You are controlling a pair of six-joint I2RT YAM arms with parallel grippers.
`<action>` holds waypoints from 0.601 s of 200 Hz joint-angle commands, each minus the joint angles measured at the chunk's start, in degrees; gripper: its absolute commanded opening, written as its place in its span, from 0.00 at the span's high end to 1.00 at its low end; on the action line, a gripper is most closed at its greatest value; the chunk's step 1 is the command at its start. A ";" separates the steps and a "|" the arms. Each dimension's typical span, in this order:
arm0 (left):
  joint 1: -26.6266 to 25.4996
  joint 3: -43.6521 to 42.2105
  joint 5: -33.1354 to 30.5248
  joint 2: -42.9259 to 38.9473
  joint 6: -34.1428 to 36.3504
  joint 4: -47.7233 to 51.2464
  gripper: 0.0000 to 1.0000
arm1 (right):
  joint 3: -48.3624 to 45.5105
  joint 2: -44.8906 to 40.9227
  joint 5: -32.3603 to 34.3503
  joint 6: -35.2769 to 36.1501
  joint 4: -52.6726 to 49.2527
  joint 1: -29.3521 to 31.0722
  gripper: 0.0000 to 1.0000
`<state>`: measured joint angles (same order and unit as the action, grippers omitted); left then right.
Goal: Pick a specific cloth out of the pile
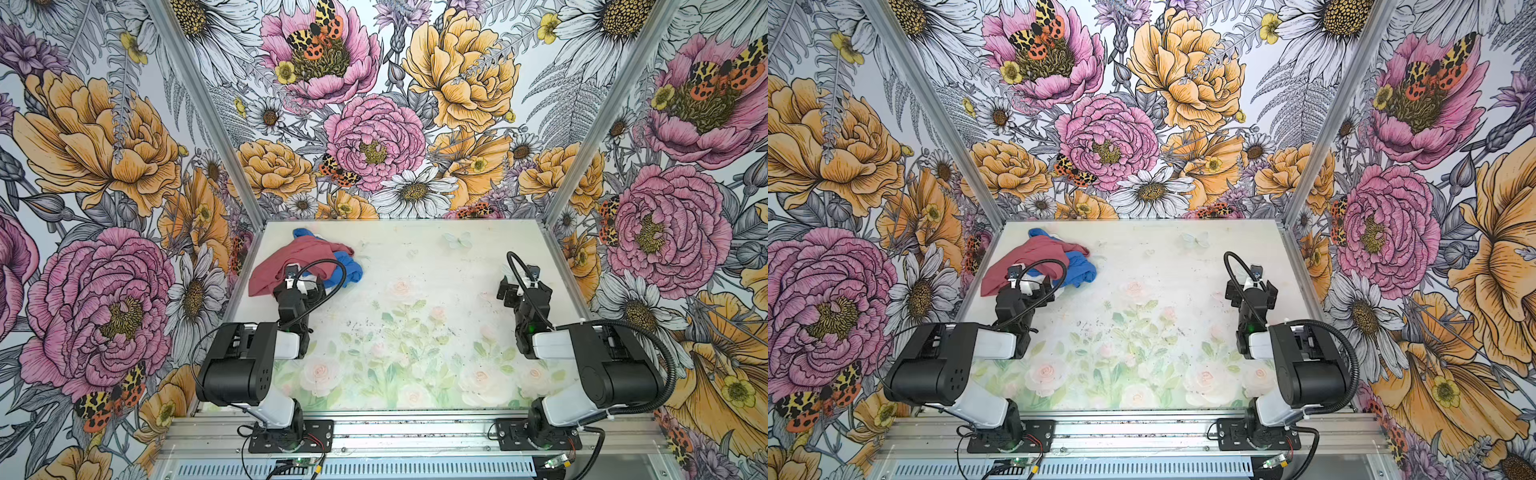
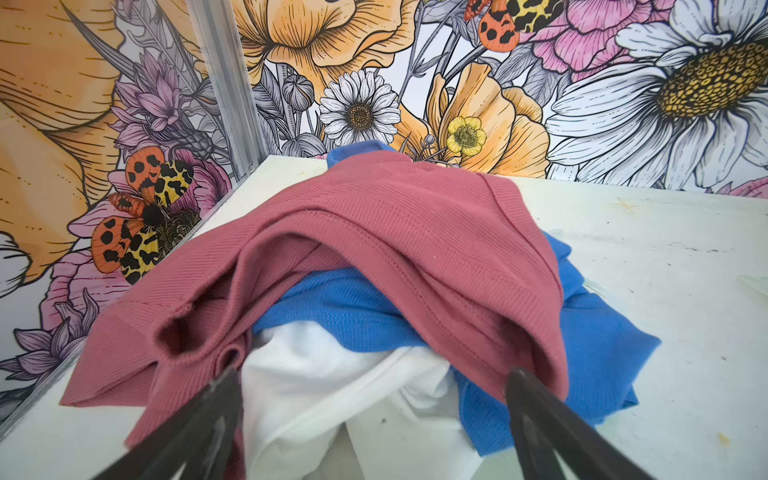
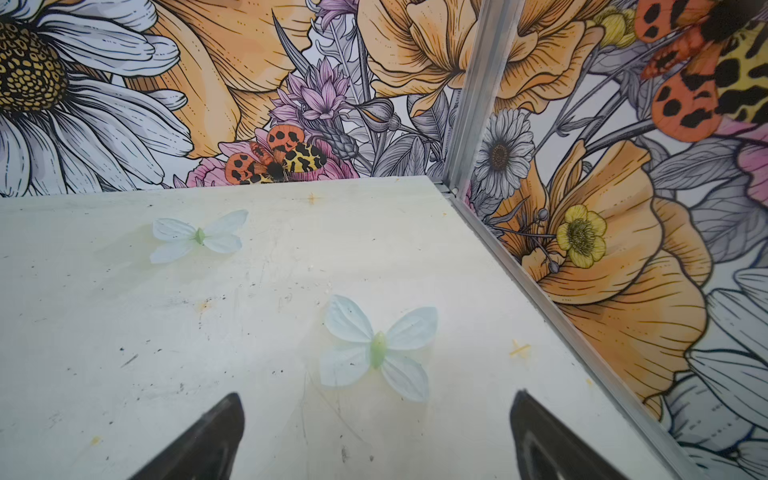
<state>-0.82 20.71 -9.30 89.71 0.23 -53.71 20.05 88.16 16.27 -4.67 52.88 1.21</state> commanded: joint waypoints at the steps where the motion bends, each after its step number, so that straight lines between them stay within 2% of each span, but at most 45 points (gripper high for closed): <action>1: 0.56 0.82 1.34 -0.77 0.32 -0.11 0.01 | 0.96 0.08 0.52 -0.63 0.20 0.46 0.01; 120: 0.37 0.81 1.04 -0.77 0.48 -0.25 0.01 | 0.97 0.08 0.57 -0.62 0.30 0.48 0.01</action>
<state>-0.82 20.71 -9.30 89.71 0.23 -53.71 20.05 88.16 16.27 -4.64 52.88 1.21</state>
